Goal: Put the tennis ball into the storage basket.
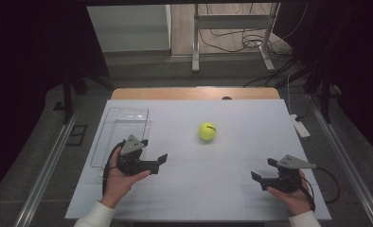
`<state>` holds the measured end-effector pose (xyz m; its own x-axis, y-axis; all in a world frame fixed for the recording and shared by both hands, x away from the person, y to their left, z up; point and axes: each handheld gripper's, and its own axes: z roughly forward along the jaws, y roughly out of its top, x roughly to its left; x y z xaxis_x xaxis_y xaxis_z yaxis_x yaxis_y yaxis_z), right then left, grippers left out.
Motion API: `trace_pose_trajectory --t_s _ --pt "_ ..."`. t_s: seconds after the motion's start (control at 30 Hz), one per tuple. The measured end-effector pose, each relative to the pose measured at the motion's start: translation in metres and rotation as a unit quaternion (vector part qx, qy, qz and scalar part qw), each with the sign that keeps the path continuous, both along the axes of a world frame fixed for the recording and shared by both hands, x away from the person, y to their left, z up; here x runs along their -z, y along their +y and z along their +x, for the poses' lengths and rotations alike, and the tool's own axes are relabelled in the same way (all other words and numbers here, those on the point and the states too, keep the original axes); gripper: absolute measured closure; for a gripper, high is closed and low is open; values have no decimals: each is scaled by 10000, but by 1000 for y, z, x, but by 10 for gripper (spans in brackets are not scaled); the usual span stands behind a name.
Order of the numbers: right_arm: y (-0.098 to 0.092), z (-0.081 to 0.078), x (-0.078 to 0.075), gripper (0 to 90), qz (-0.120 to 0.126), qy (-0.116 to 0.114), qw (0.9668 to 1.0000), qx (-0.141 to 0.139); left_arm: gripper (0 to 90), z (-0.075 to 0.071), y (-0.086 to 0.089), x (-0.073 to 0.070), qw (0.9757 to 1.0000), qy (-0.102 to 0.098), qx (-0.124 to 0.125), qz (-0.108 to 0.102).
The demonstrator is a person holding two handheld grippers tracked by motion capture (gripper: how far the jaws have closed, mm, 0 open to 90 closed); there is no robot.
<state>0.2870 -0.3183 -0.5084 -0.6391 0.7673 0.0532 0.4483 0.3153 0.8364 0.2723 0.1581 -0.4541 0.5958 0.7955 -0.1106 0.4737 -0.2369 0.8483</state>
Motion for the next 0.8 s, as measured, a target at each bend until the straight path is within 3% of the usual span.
trace_pose_trajectory --t_s 0.47,0.8 --pt "0 1 2 115 -57 52 10000 -24 108 11 -9 0 9998 173 43 120" --pt "0 2 2 115 -58 37 10000 -23 106 20 -23 -3 9994 232 214 145"
